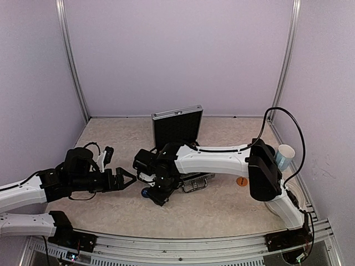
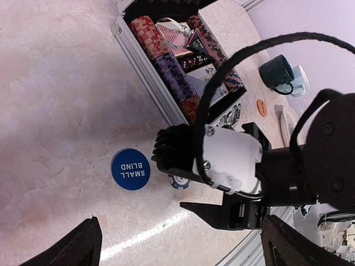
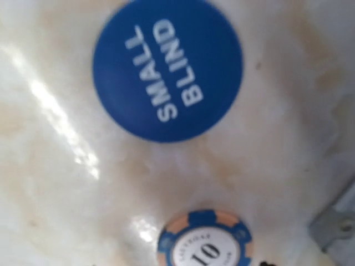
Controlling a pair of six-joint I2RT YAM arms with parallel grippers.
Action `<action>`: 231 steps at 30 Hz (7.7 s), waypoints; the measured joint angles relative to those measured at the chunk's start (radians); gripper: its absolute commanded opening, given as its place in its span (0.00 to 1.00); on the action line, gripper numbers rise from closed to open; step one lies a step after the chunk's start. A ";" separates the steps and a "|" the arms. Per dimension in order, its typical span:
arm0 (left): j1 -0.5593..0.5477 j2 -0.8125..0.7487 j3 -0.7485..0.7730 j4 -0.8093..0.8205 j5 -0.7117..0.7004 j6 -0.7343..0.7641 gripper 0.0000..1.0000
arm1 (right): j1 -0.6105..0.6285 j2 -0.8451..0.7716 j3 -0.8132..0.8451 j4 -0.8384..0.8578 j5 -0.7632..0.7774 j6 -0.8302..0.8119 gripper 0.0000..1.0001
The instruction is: Pack up texas hold em set
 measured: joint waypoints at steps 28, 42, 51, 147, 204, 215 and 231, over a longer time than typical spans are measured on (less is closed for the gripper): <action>0.013 0.016 0.000 0.006 0.005 0.022 0.99 | -0.054 -0.020 -0.081 0.027 -0.148 0.015 0.63; 0.019 0.016 0.000 0.006 0.008 0.026 0.99 | -0.053 0.057 0.057 -0.063 -0.144 -0.002 0.61; 0.023 0.022 0.000 0.006 0.019 0.032 0.99 | -0.033 0.071 0.076 -0.085 -0.106 -0.013 0.59; 0.027 0.015 -0.074 0.081 0.031 -0.032 0.99 | 0.043 0.101 0.116 -0.068 -0.026 -0.011 0.56; 0.035 0.071 -0.117 0.340 0.072 -0.074 0.99 | 0.083 -0.119 -0.151 0.234 -0.047 -0.230 0.83; 0.080 -0.104 -0.140 0.121 -0.016 -0.089 0.99 | 0.130 0.031 0.047 0.235 -0.138 -0.308 0.99; 0.083 -0.249 -0.230 0.023 0.008 -0.130 0.99 | 0.166 0.077 0.042 0.213 -0.151 -0.334 0.99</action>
